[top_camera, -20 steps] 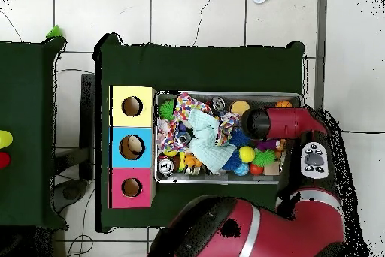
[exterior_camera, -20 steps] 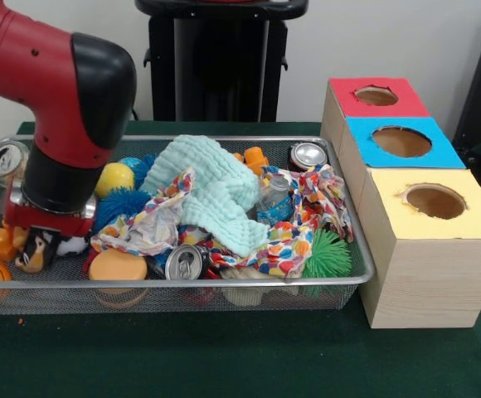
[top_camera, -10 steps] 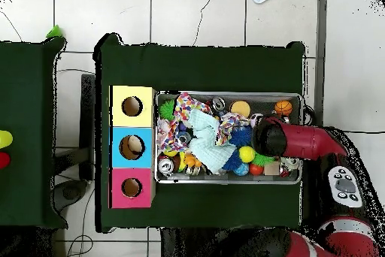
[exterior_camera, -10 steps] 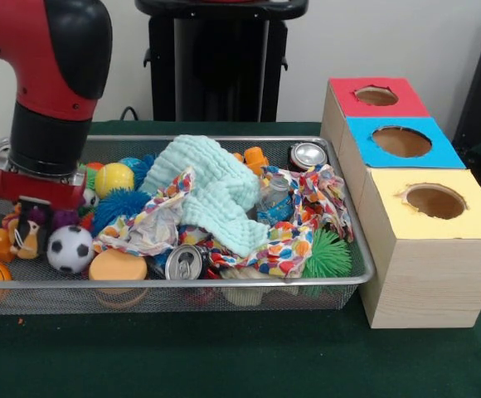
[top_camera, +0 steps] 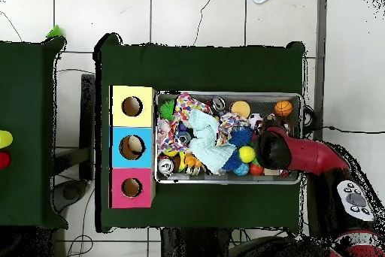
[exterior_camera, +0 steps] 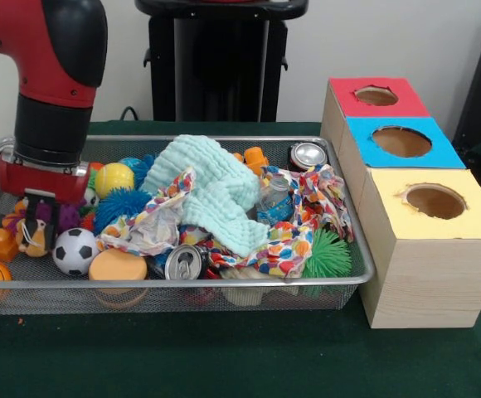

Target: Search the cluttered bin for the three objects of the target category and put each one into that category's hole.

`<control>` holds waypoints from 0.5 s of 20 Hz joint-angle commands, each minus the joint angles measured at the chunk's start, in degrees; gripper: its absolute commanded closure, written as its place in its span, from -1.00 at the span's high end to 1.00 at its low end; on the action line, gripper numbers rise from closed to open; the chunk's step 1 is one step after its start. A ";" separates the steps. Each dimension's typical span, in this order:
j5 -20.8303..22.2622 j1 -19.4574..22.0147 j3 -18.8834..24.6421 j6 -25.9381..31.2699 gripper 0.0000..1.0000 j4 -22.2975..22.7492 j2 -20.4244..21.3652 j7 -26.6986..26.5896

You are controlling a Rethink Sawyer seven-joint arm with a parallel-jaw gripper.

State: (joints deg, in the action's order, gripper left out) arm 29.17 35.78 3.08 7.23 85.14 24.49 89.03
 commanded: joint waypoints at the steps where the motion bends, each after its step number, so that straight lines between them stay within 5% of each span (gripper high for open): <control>1: -1.15 1.90 8.15 0.08 -1.00 10.83 -0.92 7.18; 10: -3.78 2.47 8.75 -2.26 -1.00 13.36 -0.51 10.69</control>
State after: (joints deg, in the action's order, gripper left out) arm 27.97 38.30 5.57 4.51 88.65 25.98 89.03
